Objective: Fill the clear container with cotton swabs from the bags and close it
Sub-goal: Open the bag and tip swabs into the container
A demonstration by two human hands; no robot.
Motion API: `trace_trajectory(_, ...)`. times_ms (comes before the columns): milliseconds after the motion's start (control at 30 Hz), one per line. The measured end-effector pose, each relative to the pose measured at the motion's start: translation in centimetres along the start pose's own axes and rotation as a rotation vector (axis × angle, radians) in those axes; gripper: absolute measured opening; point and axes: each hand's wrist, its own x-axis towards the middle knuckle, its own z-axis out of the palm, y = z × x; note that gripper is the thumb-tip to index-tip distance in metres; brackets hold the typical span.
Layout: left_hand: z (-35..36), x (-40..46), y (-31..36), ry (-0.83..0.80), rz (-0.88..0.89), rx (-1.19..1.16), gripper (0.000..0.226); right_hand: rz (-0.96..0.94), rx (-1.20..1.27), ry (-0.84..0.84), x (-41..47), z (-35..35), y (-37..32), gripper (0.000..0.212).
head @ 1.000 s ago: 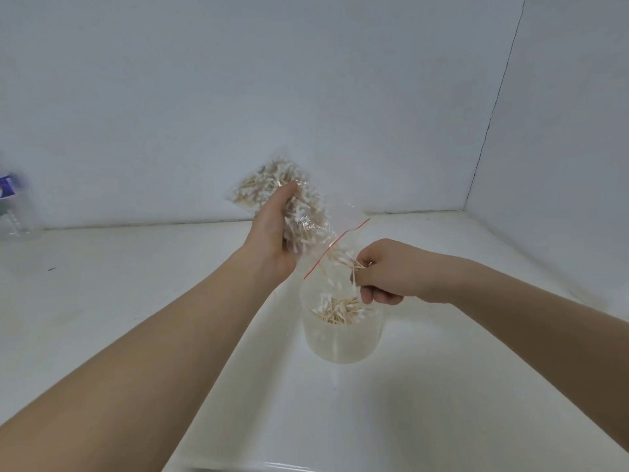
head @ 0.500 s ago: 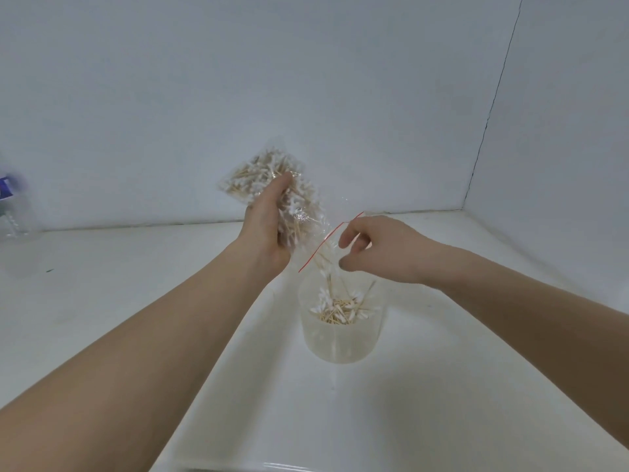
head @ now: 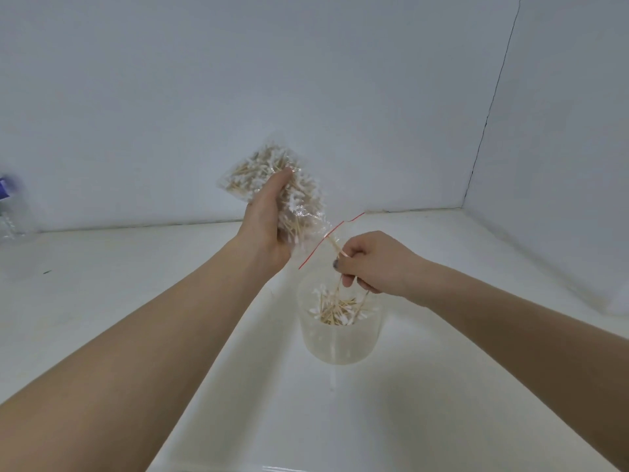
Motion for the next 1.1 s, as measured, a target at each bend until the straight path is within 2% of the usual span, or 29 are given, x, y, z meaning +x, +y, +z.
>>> trace_trajectory(100,-0.6,0.4,0.4,0.02,-0.029,-0.035,0.027,0.006,-0.325,-0.072,-0.1,-1.3,-0.1,0.021)
trace_trajectory(200,-1.3,0.9,0.6,0.04,-0.035,-0.076,0.034,0.05,-0.459,-0.135,-0.4,-2.3,-0.6,0.02)
trace_trajectory(300,-1.5,1.3,0.5,0.04,-0.058,-0.06,0.048,0.028,-0.419,0.004,-0.1,-2.6,-0.5,0.022)
trace_trajectory(433,-2.5,2.3,0.3,0.1,-0.161,-0.023,0.052,0.027,-0.317,0.14,0.4,-1.9,0.8,0.013)
trace_trajectory(533,-3.3,2.5,-0.4,0.154,-0.225,0.012,0.045,0.021,-0.226,0.112,0.3,-1.1,1.8,0.006)
trace_trajectory(700,-4.4,2.4,-1.2,0.186,-0.288,0.008,0.042,0.002,-0.131,0.091,0.6,-0.6,2.3,0.013)
trace_trajectory(800,-4.9,2.8,-1.8,0.232,-0.295,-0.006,0.039,0.046,-0.016,0.012,1.0,-0.4,2.3,0.011)
trace_trajectory(867,-4.8,2.9,-2.3,0.273,-0.298,0.01,0.035,0.035,0.004,-0.041,1.0,-0.1,2.6,0.012)
trace_trajectory(967,-5.0,3.3,-3.3,0.328,-0.3,0.074,0.039,-0.02,-0.023,-0.027,0.9,0.3,3.2,0.016)
trace_trajectory(1033,-5.2,3.4,-3.8,0.337,-0.321,0.093,0.022,-0.038,-0.027,-0.016,1.0,0.4,3.4,0.017)
trace_trajectory(1100,-5.3,3.1,-4.2,0.325,-0.347,0.104,0.018,-0.052,-0.038,-0.022,1.0,0.4,3.5,0.015)
